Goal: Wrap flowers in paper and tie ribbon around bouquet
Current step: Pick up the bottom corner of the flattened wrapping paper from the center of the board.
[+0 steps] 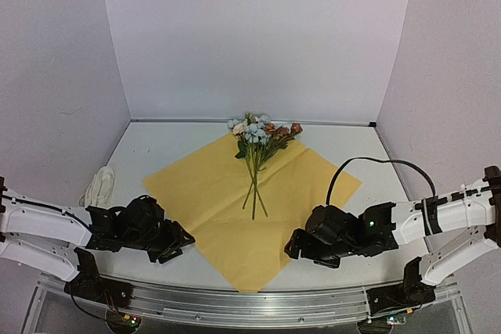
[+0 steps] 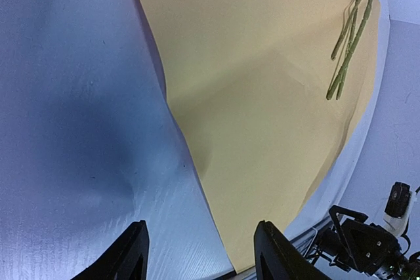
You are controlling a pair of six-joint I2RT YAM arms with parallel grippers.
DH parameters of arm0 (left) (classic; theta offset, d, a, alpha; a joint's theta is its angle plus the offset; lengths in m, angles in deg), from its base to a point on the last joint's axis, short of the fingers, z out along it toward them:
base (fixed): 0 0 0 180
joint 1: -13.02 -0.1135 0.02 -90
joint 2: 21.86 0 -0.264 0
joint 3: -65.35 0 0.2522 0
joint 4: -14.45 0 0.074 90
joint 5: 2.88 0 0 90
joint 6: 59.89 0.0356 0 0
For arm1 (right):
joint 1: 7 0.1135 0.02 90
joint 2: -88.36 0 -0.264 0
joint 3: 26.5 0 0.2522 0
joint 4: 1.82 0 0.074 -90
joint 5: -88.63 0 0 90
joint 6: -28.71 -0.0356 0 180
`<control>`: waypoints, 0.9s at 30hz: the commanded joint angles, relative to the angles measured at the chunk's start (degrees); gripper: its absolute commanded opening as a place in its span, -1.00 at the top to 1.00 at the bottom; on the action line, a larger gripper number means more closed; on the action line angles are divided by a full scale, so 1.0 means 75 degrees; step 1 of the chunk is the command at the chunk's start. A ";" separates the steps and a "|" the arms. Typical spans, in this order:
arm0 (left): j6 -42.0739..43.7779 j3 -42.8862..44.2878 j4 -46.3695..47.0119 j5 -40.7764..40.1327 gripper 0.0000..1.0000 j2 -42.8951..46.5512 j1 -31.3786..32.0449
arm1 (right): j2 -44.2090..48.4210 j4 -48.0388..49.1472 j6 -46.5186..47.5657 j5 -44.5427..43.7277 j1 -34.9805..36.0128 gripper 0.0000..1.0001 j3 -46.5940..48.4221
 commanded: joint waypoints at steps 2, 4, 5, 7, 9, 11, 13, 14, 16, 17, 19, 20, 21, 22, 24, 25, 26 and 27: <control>-0.0574 0.0083 0.0849 -0.0678 -0.09 -0.0502 0.0228 | 0.0162 0.0404 -0.0410 -0.0509 0.0226 -0.78 -0.0080; -0.0538 0.0139 0.0935 -0.0838 -0.07 -0.0702 0.0229 | 0.0135 0.0456 -0.0455 -0.0536 0.0264 -0.78 -0.0095; -0.0536 0.0142 0.1015 -0.0890 -0.06 -0.0817 0.0228 | 0.0125 0.0513 -0.0493 -0.0534 0.0271 -0.78 -0.0126; -0.0533 0.0142 0.1241 -0.0928 -0.04 -0.1002 0.0229 | 0.0109 0.0668 -0.0600 -0.0507 0.0278 -0.78 -0.0209; -0.0515 0.0155 0.1441 -0.0940 -0.02 -0.1256 0.0228 | 0.0109 0.0790 -0.0665 -0.0483 0.0286 -0.78 -0.0275; -0.0481 0.0178 0.1683 -0.0938 0.03 -0.1492 0.0228 | 0.0107 0.0829 -0.0697 -0.0478 0.0298 -0.78 -0.0298; -0.0443 0.0244 0.1829 -0.0920 0.07 -0.1713 0.0228 | 0.0097 0.0840 -0.0707 -0.0484 0.0315 -0.78 -0.0295; -0.0424 0.0275 0.1891 -0.0906 0.10 -0.1796 0.0228 | 0.0098 0.0846 -0.0713 -0.0488 0.0321 -0.78 -0.0299; -0.0411 0.0311 0.1944 -0.0892 0.19 -0.1870 0.0229 | 0.0105 0.0858 -0.0726 -0.0490 0.0329 -0.78 -0.0308; -0.0404 0.0327 0.1957 -0.0893 0.26 -0.1846 0.0227 | 0.0100 0.0862 -0.0735 -0.0481 0.0334 -0.78 -0.0315; -0.0375 0.0343 0.1975 -0.0896 0.41 -0.1721 0.0229 | 0.0092 0.0902 -0.0788 -0.0467 0.0352 -0.78 -0.0332; -0.0359 0.0369 0.1970 -0.0899 0.48 -0.1620 0.0231 | 0.0082 0.0934 -0.0821 -0.0460 0.0363 -0.78 -0.0343; -0.0340 0.0407 0.1957 -0.0896 0.56 -0.1534 0.0230 | 0.0076 0.0962 -0.0846 -0.0446 0.0371 -0.78 -0.0348; -0.0319 0.0452 0.1942 -0.0885 0.64 -0.1464 0.0228 | 0.0074 0.0982 -0.0865 -0.0430 0.0377 -0.78 -0.0349; -0.0313 0.0569 0.1894 -0.0830 0.77 -0.1320 0.0228 | 0.0076 0.1002 -0.0919 -0.0419 0.0384 -0.78 -0.0347; -0.0326 0.0617 0.1876 -0.0810 0.82 -0.1242 0.0228 | 0.0080 0.1014 -0.0951 -0.0414 0.0390 -0.78 -0.0357; -0.0360 0.0649 0.1859 -0.0796 0.87 -0.1157 0.0228 | 0.0088 0.1027 -0.0981 -0.0408 0.0391 -0.78 -0.0366; -0.0400 0.0664 0.1844 -0.0782 0.91 -0.1065 0.0226 | 0.0102 0.1038 -0.1014 -0.0408 0.0395 -0.78 -0.0370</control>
